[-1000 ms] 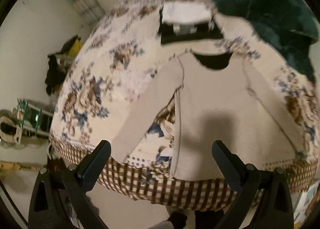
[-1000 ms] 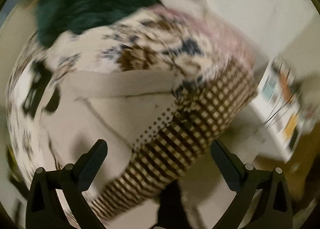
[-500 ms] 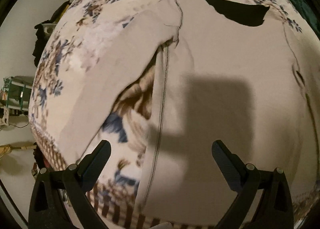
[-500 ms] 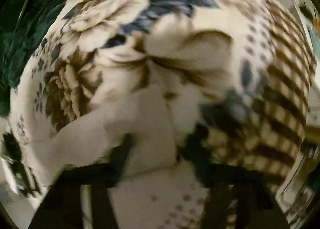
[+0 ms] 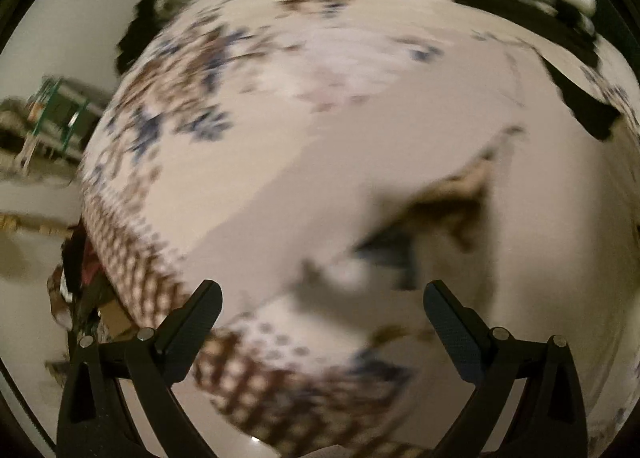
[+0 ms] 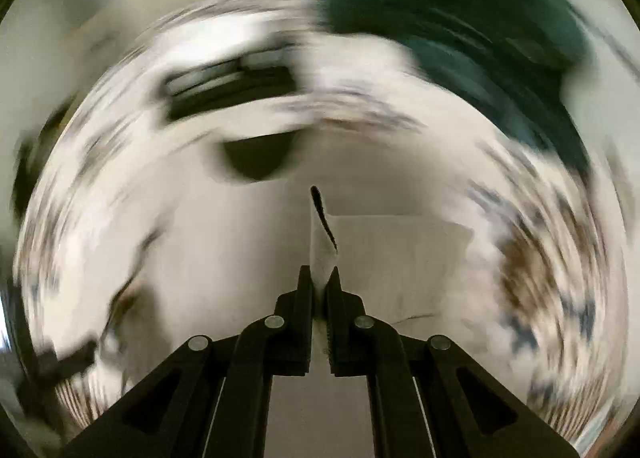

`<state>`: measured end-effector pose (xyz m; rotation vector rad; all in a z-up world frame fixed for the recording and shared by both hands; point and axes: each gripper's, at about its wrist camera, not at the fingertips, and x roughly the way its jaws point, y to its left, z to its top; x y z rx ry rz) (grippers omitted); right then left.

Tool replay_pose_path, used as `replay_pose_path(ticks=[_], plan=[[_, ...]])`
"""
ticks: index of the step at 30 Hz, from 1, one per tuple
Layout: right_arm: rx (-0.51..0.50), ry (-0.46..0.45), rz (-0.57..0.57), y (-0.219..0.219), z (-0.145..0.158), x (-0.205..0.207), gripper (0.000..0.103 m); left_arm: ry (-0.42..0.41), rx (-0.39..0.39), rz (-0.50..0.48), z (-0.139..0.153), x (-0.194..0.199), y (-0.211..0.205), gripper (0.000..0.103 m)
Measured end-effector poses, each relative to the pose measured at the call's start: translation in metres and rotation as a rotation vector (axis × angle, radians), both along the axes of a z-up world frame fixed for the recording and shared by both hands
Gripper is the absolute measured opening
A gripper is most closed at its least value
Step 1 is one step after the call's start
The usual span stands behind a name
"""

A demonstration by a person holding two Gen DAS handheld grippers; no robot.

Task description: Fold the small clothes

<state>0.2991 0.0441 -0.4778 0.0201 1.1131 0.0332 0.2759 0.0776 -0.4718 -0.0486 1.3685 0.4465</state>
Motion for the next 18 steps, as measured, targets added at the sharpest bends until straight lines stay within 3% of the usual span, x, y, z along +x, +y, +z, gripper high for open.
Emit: replay_pose_path(ticks=[3, 6, 10, 14, 15, 16, 18], plan=[[-0.087, 0.049, 0.289, 0.120, -0.035, -0.014, 0.005, 0.027, 0.012, 0.053, -0.008, -0.021, 0.040, 0.103], [-0.180, 0.158, 0.456, 0.198, -0.084, -0.042, 0.005, 0.065, 0.019, 0.081, -0.022, -0.041, 0.070, 0.103], [-0.292, 0.312, 0.548, 0.237, -0.148, -0.075, 0.005, 0.093, 0.009, 0.131, -0.036, -0.068, 0.101, 0.103], [-0.324, 0.385, 0.573, 0.235, -0.174, -0.087, 0.009, 0.149, -0.109, 0.226, -0.057, -0.093, 0.127, 0.103], [-0.303, 0.417, 0.576, 0.234, -0.178, -0.087, 0.018, 0.161, -0.155, 0.264, -0.062, -0.100, 0.134, 0.103], [-0.257, 0.457, 0.579, 0.230, -0.181, -0.086, 0.036, 0.159, -0.195, 0.293, -0.065, -0.105, 0.138, 0.103], [-0.157, 0.497, 0.555, 0.222, -0.180, -0.073, 0.057, 0.115, -0.278, 0.353, -0.069, -0.117, 0.149, 0.103]])
